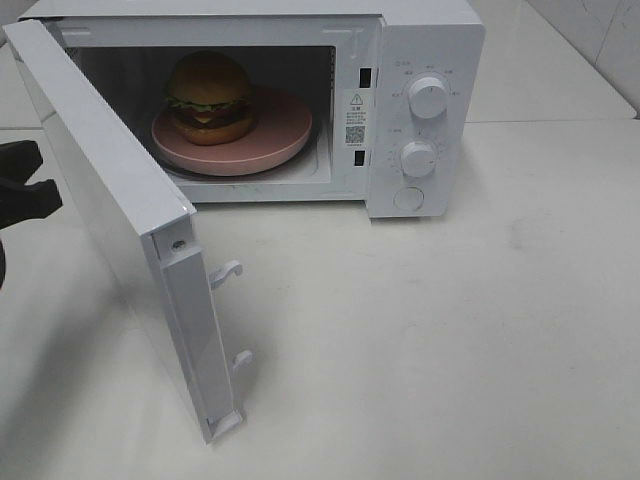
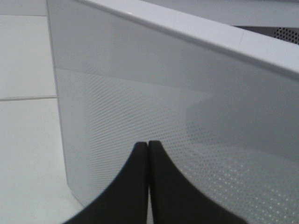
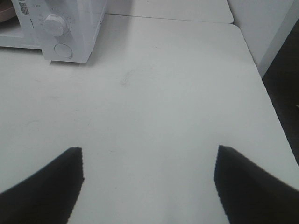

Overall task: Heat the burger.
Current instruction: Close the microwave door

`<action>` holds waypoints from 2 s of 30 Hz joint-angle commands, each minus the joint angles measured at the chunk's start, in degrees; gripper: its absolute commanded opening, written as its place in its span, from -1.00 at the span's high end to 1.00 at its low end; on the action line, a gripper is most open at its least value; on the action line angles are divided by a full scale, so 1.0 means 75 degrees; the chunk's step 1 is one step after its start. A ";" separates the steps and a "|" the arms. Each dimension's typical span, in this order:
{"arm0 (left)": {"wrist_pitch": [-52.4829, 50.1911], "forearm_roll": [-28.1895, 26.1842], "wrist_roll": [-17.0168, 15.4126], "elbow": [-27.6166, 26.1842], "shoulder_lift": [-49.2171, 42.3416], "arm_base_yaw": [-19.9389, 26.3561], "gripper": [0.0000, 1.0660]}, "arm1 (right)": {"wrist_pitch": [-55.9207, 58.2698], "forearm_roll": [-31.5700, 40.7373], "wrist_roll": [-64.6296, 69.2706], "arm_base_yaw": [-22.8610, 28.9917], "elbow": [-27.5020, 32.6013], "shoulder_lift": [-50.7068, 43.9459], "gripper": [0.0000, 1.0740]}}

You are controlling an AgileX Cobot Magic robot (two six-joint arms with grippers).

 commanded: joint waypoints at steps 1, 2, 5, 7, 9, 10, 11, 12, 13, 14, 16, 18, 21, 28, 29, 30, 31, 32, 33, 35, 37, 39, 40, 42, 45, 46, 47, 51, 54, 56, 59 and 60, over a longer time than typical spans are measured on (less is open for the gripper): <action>-0.0183 -0.0313 0.0038 -0.0275 0.0244 -0.0306 1.00 | -0.0061 -0.0008 -0.0053 -0.0038 0.0023 -0.0244 -0.40; -0.0176 -0.0489 0.0038 -0.0428 0.0390 -0.0481 1.00 | -0.0061 -0.0008 -0.0053 -0.0038 0.0023 -0.0244 -0.40; -0.0183 -0.0825 0.0199 -0.0680 0.0642 -0.0795 1.00 | -0.0061 -0.0008 -0.0053 -0.0038 0.0023 -0.0244 -0.40; -0.0183 -0.0917 0.0328 -0.0764 0.0733 -0.0901 1.00 | -0.0061 -0.0008 -0.0053 -0.0038 0.0023 -0.0244 -0.40; -0.0176 -0.1092 0.0550 -0.0917 0.0886 -0.1108 1.00 | -0.0061 -0.0008 -0.0053 -0.0038 0.0023 -0.0244 -0.40; -0.0176 -0.1176 0.0642 -0.0993 0.0963 -0.1192 1.00 | -0.0061 -0.0008 -0.0053 -0.0038 0.0023 -0.0244 -0.40; -0.0176 -0.1406 0.0749 -0.1161 0.1115 -0.1383 1.00 | -0.0061 -0.0008 -0.0053 -0.0038 0.0023 -0.0244 -0.40; -0.0176 -0.1406 0.0749 -0.1161 0.1115 -0.1383 1.00 | -0.0061 -0.0008 -0.0053 -0.0038 0.0023 -0.0244 -0.40; -0.0176 -0.1543 0.0787 -0.1261 0.1207 -0.1467 1.00 | -0.0061 -0.0008 -0.0053 -0.0038 0.0023 -0.0244 -0.40; -0.0176 -0.1864 0.0802 -0.1467 0.1367 -0.1620 1.00 | -0.0061 -0.0008 -0.0053 -0.0038 0.0023 -0.0244 -0.40; -0.0168 -0.2017 0.0833 -0.1589 0.1444 -0.1696 1.00 | -0.0061 -0.0008 -0.0053 -0.0038 0.0023 -0.0244 -0.40; -0.0153 -0.2193 0.0879 -0.1811 0.1589 -0.1826 1.00 | -0.0061 -0.0008 -0.0053 -0.0038 0.0023 -0.0244 -0.40; -0.0107 -0.2422 0.1070 -0.2193 0.1811 -0.2024 1.00 | -0.0061 -0.0008 -0.0053 -0.0038 0.0023 -0.0244 -0.40; -0.0084 -0.3033 0.1558 -0.3018 0.2345 -0.2399 1.00 | -0.0061 -0.0008 -0.0053 -0.0038 0.0023 -0.0244 -0.40; -0.0084 -0.3094 0.1635 -0.3140 0.2429 -0.2445 1.00 | -0.0061 -0.0008 -0.0053 -0.0038 0.0023 -0.0244 -0.40; -0.0061 -0.3147 0.1727 -0.3361 0.2590 -0.2529 1.00 | -0.0061 -0.0008 -0.0053 -0.0038 0.0023 -0.0244 -0.40; -0.0061 -0.3147 0.1727 -0.3361 0.2590 -0.2529 1.00 | -0.0061 -0.0008 -0.0053 -0.0038 0.0023 -0.0244 -0.40; -0.0031 -0.3170 0.1765 -0.3598 0.2735 -0.2559 1.00 | -0.0061 -0.0008 -0.0053 -0.0038 0.0023 -0.0244 -0.40; 0.0038 -0.3170 0.1765 -0.3728 0.2804 -0.2559 1.00 | -0.0061 -0.0008 -0.0053 -0.0038 0.0023 -0.0244 -0.40; 0.0267 -0.3216 0.1765 -0.3973 0.2911 -0.2582 1.00 | -0.0061 -0.0008 -0.0053 -0.0038 0.0023 -0.0244 -0.40; 0.0351 -0.3247 0.1803 -0.4186 0.3018 -0.2590 1.00 | -0.0061 -0.0008 -0.0053 -0.0038 0.0023 -0.0244 -0.40; 0.0344 -0.3247 0.1826 -0.4278 0.3071 -0.2605 1.00 | -0.0061 -0.0008 -0.0046 -0.0038 0.0023 -0.0244 -0.40; 0.0351 -0.3247 0.1833 -0.4484 0.3201 -0.2605 1.00 | -0.0061 -0.0008 -0.0046 -0.0038 0.0023 -0.0244 -0.40; 0.0451 -0.3270 0.1841 -0.4668 0.3316 -0.2605 1.00 | -0.0061 -0.0008 -0.0046 -0.0038 0.0023 -0.0244 -0.40; 0.0558 -0.3323 0.1933 -0.4950 0.3468 -0.2605 1.00 | -0.0061 -0.0008 -0.0046 -0.0038 0.0023 -0.0244 -0.40; 0.0588 -0.3323 0.2009 -0.5050 0.3529 -0.2605 1.00 | -0.0061 -0.0008 -0.0046 -0.0038 0.0023 -0.0244 -0.40; 0.0588 -0.3323 0.2009 -0.5050 0.3529 -0.2605 1.00 | -0.0061 -0.0008 -0.0046 -0.0038 0.0023 -0.0244 -0.40; 0.0817 -0.3415 0.2101 -0.5539 0.3720 -0.2521 1.00 | -0.0061 -0.0008 -0.0046 -0.0038 0.0023 -0.0244 -0.40; 0.0901 -0.3415 0.2116 -0.5653 0.3751 -0.2521 1.00 | -0.0061 0.0000 -0.0046 -0.0038 0.0023 -0.0244 -0.40; 0.0963 -0.3415 0.2330 -0.5653 0.3751 -0.2521 1.00 | -0.0061 0.0000 -0.0046 -0.0038 0.0023 -0.0244 -0.40; 0.1367 -0.3384 0.2414 -0.5653 0.3720 -0.2559 1.00 | -0.0061 0.0000 -0.0046 -0.0038 0.0023 -0.0244 -0.40; 0.1864 -0.3384 0.2414 -0.5646 0.3636 -0.2559 1.00 | -0.0061 0.0000 -0.0046 -0.0038 0.0023 -0.0244 -0.40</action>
